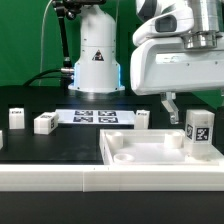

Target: Assemble one leg

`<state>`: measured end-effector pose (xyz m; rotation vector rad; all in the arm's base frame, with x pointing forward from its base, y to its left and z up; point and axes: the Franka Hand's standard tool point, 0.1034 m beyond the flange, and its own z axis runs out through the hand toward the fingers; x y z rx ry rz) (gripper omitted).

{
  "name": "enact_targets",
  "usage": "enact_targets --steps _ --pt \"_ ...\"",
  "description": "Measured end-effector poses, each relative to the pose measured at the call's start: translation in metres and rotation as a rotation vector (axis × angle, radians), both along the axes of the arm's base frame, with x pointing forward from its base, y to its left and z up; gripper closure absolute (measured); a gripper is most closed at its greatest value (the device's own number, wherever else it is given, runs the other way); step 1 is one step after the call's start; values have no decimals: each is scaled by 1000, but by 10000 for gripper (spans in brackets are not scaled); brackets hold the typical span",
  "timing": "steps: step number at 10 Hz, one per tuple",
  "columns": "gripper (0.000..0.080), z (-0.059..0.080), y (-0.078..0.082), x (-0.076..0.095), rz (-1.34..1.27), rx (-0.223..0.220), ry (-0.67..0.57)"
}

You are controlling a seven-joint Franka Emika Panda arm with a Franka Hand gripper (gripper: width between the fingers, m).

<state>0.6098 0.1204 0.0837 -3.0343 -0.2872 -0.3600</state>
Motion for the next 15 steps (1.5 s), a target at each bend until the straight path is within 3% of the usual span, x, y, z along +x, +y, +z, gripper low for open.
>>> enact_targets --steps 2,5,7,8,9,12,15 --pt "151 3 0 0 8 -10 131" --pt "151 5 1 3 12 -11 160" --pt "408 5 1 3 12 -11 160" --pt "408 5 1 3 11 -11 160" --pt "507 5 1 3 11 -11 160" --pt "507 5 1 3 -10 -7 162" --pt "505 4 2 3 -379 63 158"
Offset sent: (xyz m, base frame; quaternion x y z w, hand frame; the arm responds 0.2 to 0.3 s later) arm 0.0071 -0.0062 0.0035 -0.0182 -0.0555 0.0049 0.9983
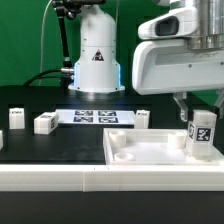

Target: Assemble one leg

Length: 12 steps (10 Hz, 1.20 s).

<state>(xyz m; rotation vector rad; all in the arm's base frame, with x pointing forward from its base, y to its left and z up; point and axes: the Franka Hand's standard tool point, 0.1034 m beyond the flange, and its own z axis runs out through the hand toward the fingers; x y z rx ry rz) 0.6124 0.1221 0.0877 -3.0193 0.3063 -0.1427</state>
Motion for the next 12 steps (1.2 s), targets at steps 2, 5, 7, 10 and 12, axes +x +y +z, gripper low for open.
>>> enact_targets --steps 2,5,7,10,12 --pt "505 0 0 1 -224 28 -3" --pt "505 -1 2 -1 -570 68 14" --pt "505 0 3 -1 -636 73 26" --pt "452 -1 2 0 -544 62 18" --pt "177 -3 2 0 -305 24 23"
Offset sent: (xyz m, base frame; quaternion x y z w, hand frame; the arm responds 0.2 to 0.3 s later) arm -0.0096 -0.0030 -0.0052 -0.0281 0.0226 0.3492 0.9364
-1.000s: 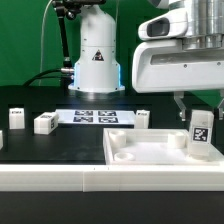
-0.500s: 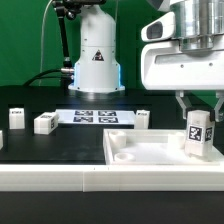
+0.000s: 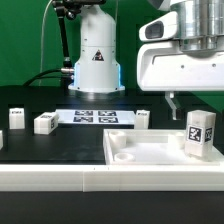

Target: Assemble one leg

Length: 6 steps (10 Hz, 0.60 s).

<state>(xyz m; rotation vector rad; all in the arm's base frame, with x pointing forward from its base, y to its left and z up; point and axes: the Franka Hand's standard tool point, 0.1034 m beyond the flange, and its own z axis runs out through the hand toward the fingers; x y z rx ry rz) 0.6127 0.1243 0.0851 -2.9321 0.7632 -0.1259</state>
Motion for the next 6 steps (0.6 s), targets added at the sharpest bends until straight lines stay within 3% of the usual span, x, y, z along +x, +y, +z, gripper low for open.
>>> enact_targets --steps 6 --pt "151 0 8 6 654 -139 -46"
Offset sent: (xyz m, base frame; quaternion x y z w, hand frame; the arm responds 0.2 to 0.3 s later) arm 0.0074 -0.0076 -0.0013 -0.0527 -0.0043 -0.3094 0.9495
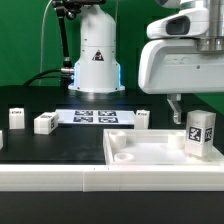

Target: Assemble one leg

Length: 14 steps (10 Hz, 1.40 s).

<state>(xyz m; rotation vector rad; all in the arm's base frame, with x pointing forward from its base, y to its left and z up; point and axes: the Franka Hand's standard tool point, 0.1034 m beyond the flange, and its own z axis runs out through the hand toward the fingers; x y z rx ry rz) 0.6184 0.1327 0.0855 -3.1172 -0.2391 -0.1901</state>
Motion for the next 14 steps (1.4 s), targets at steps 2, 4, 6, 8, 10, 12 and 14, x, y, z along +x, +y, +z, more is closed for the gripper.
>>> enact_targets --steps 2,4,6,8,10,12,14 --pt "151 -3 -2 0 130 -12 -26" --pt "151 -3 -9 2 228 -25 -39" --pt "261 -5 -14 1 226 -20 -36" --pt "412 -5 -13 1 227 -20 -36" --pt "509 -5 -13 1 227 -20 -36" --pt "509 -5 -13 0 179 -8 -30" --pt "509 -6 -14 2 -125 58 -6"
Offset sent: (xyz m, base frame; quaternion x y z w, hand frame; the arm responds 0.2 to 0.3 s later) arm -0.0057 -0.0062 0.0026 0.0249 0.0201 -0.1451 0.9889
